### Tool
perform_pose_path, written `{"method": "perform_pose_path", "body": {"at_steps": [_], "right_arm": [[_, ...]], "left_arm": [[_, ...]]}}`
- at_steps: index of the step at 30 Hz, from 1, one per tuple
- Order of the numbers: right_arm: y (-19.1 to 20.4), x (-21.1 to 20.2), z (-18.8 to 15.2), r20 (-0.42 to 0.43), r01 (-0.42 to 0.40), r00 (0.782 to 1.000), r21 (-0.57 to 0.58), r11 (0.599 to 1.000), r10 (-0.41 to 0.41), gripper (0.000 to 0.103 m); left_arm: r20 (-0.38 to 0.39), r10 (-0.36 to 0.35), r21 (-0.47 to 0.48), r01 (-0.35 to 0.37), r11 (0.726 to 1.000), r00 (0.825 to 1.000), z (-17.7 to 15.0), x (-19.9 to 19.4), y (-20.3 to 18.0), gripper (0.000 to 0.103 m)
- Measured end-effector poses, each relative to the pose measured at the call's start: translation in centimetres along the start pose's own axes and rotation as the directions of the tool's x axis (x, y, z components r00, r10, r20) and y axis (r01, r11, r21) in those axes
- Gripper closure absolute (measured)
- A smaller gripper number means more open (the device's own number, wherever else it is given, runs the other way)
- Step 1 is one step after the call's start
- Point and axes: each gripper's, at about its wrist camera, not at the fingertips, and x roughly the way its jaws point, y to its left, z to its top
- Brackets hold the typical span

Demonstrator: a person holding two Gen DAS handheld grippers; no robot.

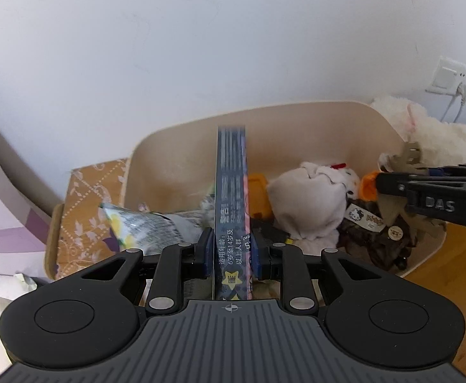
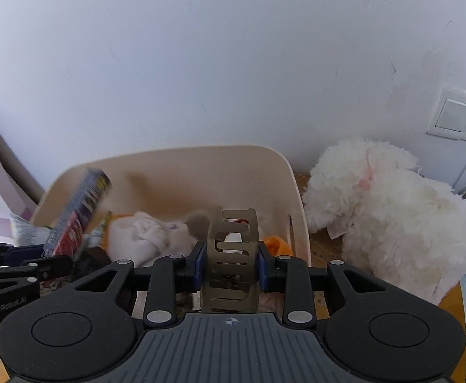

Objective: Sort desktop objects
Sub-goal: 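Open both tools to drop the striped box and hair clip into the basket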

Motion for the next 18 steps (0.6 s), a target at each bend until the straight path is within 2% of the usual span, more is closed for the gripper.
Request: {"method": "perform_pose_path", "body": {"at_steps": [6,8,12,13,15,16,18], "right_arm": [[0.4,0.9,-0.1,-0.011,0.007,1.000,-0.026,1.000,-0.007,0.073],[0.5,1.1,-0.2,-0.017,0.005,1.000,-0.034,0.999,-0.006,0.062],[0.4,1.1,-0.5,-0.023,-0.002,1.000,-0.027,1.000,0.001,0.048],[0.3,0.9,-0.5,-0.020,-0.002,1.000,-0.025,1.000,0.001,0.041],[0.2,0.1,-0.5,-0.005,-0.007,1.000,-0.020,1.000,0.007,0.032],[0.1,-0.3,-0.5,0.003,-0.011,1.000,-0.016,1.000,0.011,0.027],[-0.1,-1.3,-0.5,0.025,-0.022,0.999,-0.009,1.000,0.023,0.023]], "left_arm": [[-0.002,0.000,0.005,0.000,1.000,1.000,-0.2,0.9,-0.4,0.080],[-0.003,-0.002,0.002,0.002,1.000,1.000,-0.3,0.9,-0.4,0.080],[0.002,-0.011,-0.005,0.011,1.000,1.000,-0.6,0.7,0.0,0.079],[0.002,-0.013,-0.010,0.013,1.000,1.000,-0.6,0.6,0.1,0.078],[0.004,-0.026,-0.015,0.026,1.000,1.000,-0.7,0.3,0.2,0.071],[0.010,-0.033,-0.012,0.033,0.999,0.999,-0.8,0.0,0.2,0.064],[0.032,-0.034,0.004,0.034,0.999,0.999,-1.1,-0.7,0.0,0.058]]}}
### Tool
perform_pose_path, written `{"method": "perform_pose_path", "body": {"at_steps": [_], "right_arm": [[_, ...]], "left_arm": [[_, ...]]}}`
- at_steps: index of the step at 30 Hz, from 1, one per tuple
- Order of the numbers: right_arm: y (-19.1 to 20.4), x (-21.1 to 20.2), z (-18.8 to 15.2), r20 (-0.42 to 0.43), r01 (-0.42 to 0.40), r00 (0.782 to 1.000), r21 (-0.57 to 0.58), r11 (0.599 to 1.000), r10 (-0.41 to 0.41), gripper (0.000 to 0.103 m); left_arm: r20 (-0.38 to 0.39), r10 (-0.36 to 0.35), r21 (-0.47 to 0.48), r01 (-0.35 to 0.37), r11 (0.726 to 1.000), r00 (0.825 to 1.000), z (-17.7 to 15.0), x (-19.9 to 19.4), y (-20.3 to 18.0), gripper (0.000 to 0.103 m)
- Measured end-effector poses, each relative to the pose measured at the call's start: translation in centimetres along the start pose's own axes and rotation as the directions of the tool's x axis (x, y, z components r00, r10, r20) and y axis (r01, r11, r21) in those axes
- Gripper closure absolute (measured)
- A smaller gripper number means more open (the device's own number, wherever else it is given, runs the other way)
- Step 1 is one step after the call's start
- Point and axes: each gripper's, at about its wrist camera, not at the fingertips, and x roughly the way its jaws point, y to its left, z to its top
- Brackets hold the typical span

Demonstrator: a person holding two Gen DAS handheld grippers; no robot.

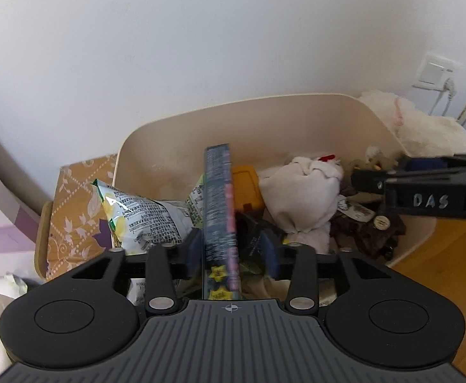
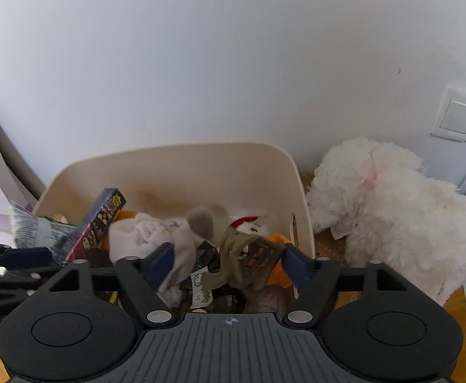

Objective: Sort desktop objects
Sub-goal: 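Open both tools to drop the striped box and hair clip into the basket, then return both tools to the remaining items on the table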

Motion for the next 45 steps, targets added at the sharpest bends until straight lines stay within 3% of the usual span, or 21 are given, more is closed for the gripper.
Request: {"method": "perform_pose_path", "body": {"at_steps": [3,5,14,21,28,35,40,45], "right_arm": [[-0.6,-1.3,-0.2,0.024,-0.019,1.000,0.008,1.000,0.018,0.019],[-1.0,-2.3,-0.6,0.040,-0.016,0.999,0.012,1.000,0.015,0.011],[-2.7,-5.7,-4.1,0.072,0.008,0.997,-0.028,1.000,-0.006,0.006],[-0.8,-5.6,-8.7,-0.014,-0.022,1.000,-0.105,0.994,0.020,0.003],[2.6,-4.1,-13.4,-0.114,-0.062,0.993,-0.218,0.974,0.038,0.000],[5.7,-2.9,-16.1,-0.168,-0.059,0.986,-0.336,0.940,0.002,0.000],[6.7,-2.2,-16.4,-0.181,-0.057,0.984,-0.323,0.945,-0.003,0.000],[7.8,-1.7,-16.3,-0.182,-0.081,0.983,-0.274,0.958,0.031,0.000]], "left_arm": [[0.034,0.004,0.032,-0.005,0.999,0.999,-0.6,-1.2,-0.3,0.048],[0.057,0.012,0.040,-0.014,0.999,0.998,-1.1,-2.1,-0.4,0.042],[0.118,0.023,-0.035,-0.019,0.999,0.993,-4.3,-5.6,1.9,0.036],[0.025,-0.043,-0.041,0.044,0.998,0.999,-8.9,-5.1,1.7,0.036],[-0.067,-0.139,-0.073,0.134,0.988,0.988,-12.5,-3.1,-0.4,0.036],[-0.165,-0.047,-0.058,0.038,0.998,0.985,-14.7,0.3,-1.0,0.037],[-0.191,0.034,-0.060,-0.047,0.997,0.981,-15.6,1.2,0.7,0.037],[-0.197,0.066,-0.080,-0.083,0.993,0.978,-16.4,1.2,2.8,0.038]]}}
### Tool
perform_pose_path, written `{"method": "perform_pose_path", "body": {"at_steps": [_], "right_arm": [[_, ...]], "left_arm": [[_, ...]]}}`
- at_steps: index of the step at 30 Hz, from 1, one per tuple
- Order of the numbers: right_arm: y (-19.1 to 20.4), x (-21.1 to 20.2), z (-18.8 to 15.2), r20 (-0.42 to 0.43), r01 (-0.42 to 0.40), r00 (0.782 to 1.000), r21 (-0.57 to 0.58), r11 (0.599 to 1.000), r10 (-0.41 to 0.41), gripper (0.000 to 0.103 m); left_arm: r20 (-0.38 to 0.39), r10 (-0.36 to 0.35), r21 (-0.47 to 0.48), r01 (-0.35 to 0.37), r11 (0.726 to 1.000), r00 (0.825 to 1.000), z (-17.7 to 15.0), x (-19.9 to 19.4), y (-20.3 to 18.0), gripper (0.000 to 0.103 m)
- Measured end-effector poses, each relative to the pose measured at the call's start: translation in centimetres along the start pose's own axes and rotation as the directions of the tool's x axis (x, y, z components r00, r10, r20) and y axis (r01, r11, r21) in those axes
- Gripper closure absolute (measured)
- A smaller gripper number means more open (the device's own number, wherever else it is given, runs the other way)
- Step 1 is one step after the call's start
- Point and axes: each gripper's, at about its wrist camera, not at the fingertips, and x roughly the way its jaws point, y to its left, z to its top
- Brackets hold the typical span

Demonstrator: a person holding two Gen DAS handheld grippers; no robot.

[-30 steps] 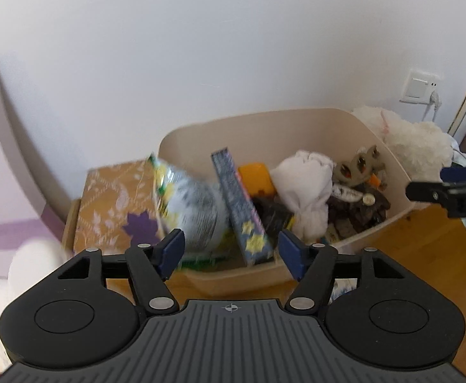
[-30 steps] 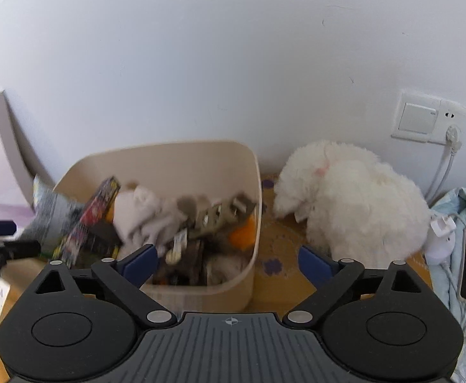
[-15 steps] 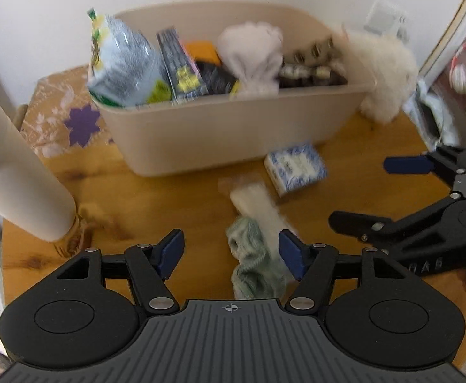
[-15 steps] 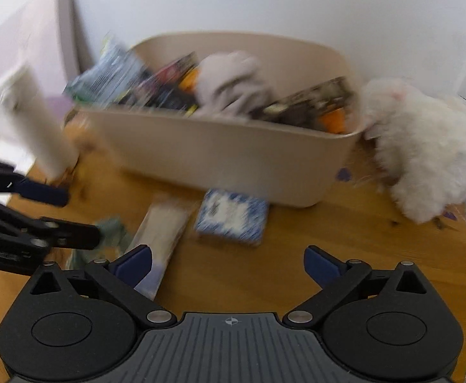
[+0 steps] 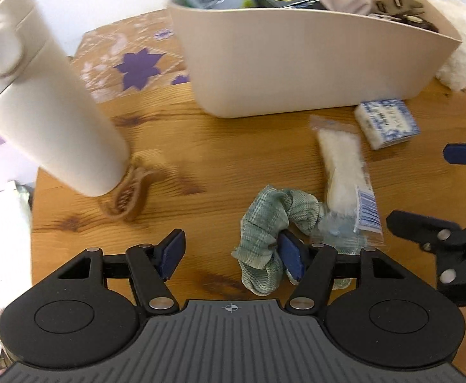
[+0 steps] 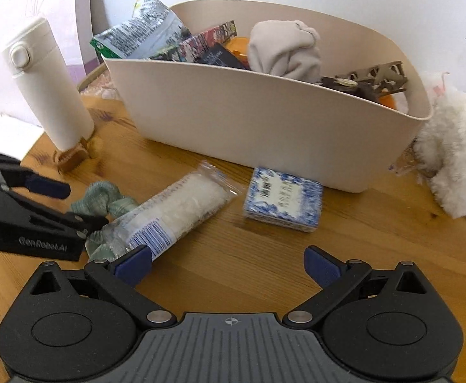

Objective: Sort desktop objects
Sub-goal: 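Return both tools to the remaining items on the table, then grasp the green plaid scrunchie with the left tool while the right tool grasps the white packet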

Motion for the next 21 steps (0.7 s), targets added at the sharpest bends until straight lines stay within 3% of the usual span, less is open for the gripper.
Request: {"method": "perform_pose_path", "body": {"at_steps": [4,9,12,14,17,21], "right_arm": [[0.6,0.5,0.7,-0.004,-0.039,0.999,0.066,0.997,0.039,0.000],[0.1,1.9,2.3,-0.013,-0.100,0.994,0.266,0.959,0.108,0.000],[0.2,3.4,3.3,-0.043,-0.089,0.993,0.309,0.947,0.107,0.002],[0.7,4.4,3.7,-0.072,-0.073,0.993,0.304,0.950,0.099,0.012],[1.7,5.5,4.0,-0.109,-0.038,0.992,0.267,0.963,0.069,0.019],[3.0,5.4,4.0,-0.119,0.018,0.993,0.165,0.986,0.002,0.048]], "left_arm": [[0.004,0.004,0.023,-0.004,1.000,1.000,-0.5,0.1,0.7,0.038],[0.015,-0.003,0.061,0.002,0.998,1.000,-1.2,0.2,0.6,0.038],[0.019,-0.012,0.052,0.011,0.999,1.000,-1.2,0.3,0.7,0.038],[0.016,-0.022,0.031,0.021,0.999,1.000,-1.2,0.3,0.9,0.038],[0.023,-0.019,0.022,0.018,1.000,1.000,-1.1,0.3,0.9,0.039],[0.042,-0.034,0.042,0.032,0.999,0.999,-1.3,0.0,0.7,0.054]]}}
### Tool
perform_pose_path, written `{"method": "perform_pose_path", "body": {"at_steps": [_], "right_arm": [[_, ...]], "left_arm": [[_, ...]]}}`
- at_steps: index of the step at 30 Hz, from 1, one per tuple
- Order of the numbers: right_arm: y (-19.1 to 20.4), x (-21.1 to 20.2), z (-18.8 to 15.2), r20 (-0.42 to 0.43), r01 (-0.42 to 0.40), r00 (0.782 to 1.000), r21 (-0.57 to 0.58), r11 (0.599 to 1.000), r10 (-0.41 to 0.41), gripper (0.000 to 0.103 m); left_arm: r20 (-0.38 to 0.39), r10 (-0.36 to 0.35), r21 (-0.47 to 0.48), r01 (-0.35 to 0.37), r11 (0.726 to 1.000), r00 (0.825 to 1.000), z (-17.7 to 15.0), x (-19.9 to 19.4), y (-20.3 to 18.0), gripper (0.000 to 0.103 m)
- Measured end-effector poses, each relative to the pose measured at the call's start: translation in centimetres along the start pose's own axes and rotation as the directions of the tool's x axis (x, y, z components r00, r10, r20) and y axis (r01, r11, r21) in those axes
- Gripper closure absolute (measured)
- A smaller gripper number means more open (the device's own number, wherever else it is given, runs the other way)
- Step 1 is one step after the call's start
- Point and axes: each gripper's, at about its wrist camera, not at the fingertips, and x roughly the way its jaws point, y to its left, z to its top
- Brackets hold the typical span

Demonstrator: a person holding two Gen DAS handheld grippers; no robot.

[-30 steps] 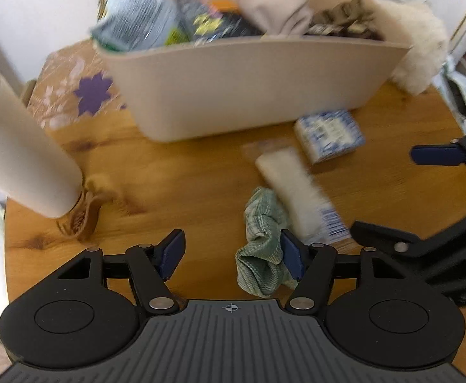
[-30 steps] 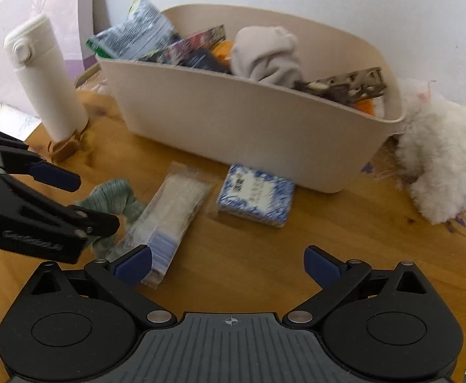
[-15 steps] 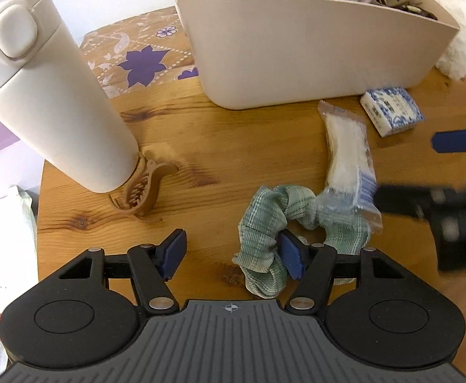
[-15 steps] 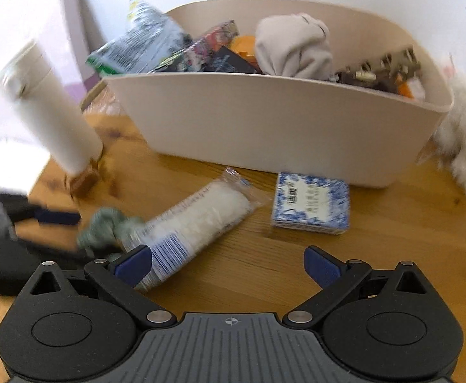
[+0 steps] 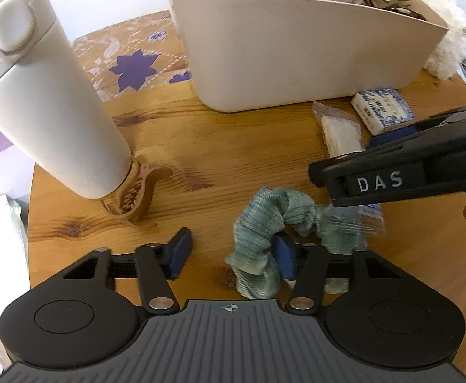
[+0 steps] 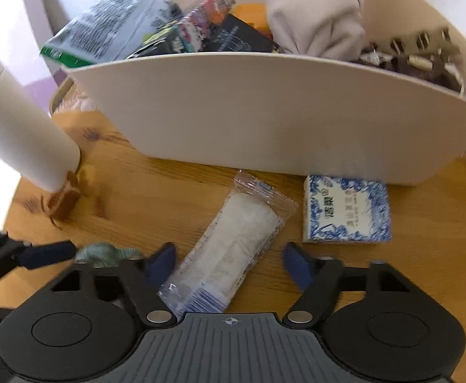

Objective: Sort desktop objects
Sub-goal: 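Grasp the green plaid scrunchie with the left tool while the right tool grasps the white packet, then lift the scrunchie and white packet and carry both over the basket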

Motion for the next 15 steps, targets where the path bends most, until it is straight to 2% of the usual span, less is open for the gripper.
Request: {"method": "perform_pose_path", "body": {"at_steps": [2,4,8,15], "right_arm": [[-0.2,-0.3,-0.3,0.003,0.011,1.000,-0.022,1.000,-0.011,0.068],[-0.9,-0.6,-0.6,-0.005,0.007,1.000,-0.019,1.000,-0.007,0.074],[-2.7,-1.2,-1.4,-0.020,-0.004,1.000,0.004,1.000,0.004,0.076],[-4.5,-2.9,-4.1,-0.014,-0.052,0.999,0.014,0.999,0.053,0.077]], "left_arm": [[0.008,-0.005,0.005,0.005,1.000,1.000,0.0,-0.2,-0.1,0.074],[0.009,-0.012,0.009,0.012,1.000,1.000,0.1,-0.2,-0.1,0.080],[0.012,-0.013,0.003,0.013,1.000,1.000,-0.1,-0.3,-0.1,0.087],[0.058,-0.017,0.022,0.015,1.000,0.998,-1.6,-1.5,-0.7,0.090]]}}
